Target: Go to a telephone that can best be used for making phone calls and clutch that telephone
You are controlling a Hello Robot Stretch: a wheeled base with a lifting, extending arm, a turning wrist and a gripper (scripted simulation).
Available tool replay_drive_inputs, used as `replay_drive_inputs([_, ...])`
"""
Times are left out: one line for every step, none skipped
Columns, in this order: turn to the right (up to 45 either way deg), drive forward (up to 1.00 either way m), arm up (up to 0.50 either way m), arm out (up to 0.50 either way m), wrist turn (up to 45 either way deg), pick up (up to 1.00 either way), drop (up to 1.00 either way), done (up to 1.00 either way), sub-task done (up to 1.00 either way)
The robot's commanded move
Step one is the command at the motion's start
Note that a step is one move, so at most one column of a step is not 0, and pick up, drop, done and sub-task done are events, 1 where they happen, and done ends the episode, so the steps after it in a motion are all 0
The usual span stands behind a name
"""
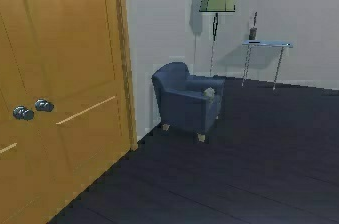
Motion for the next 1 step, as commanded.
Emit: replay_drive_inputs([27.0,0.00,0.00,0.00,0.0,0.00,0.00,0.00,0.00])
